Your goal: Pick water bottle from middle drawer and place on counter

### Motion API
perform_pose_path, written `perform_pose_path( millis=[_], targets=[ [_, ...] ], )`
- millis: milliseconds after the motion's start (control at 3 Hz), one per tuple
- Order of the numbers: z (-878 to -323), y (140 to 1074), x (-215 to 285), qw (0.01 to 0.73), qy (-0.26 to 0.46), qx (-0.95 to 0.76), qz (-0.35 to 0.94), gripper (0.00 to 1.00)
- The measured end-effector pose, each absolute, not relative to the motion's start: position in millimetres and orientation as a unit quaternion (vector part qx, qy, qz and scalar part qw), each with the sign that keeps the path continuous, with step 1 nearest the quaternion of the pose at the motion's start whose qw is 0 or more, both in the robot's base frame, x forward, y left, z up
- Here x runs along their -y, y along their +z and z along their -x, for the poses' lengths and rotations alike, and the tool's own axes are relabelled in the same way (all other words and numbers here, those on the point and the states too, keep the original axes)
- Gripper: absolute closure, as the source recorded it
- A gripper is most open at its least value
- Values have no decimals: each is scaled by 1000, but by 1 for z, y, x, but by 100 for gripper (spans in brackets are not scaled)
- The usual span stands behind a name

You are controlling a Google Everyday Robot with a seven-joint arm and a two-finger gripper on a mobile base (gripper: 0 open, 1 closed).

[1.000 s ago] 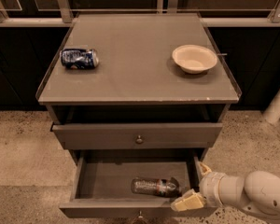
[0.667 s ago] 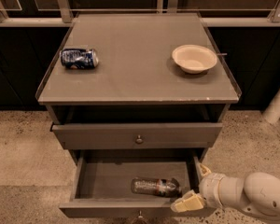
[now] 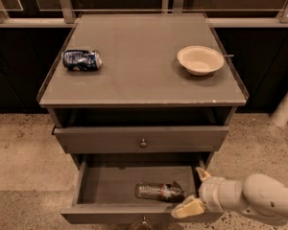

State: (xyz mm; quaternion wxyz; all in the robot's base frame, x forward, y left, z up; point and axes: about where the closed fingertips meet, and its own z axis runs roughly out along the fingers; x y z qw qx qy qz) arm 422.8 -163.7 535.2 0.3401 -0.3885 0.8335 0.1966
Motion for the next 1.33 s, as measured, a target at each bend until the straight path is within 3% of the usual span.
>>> perform_pose_path(
  millis=[667,1333],
  targets=[
    [-430,480,94,338,280,-793,422,0],
    [-429,476,104,325,264,-802,425,0]
  ],
)
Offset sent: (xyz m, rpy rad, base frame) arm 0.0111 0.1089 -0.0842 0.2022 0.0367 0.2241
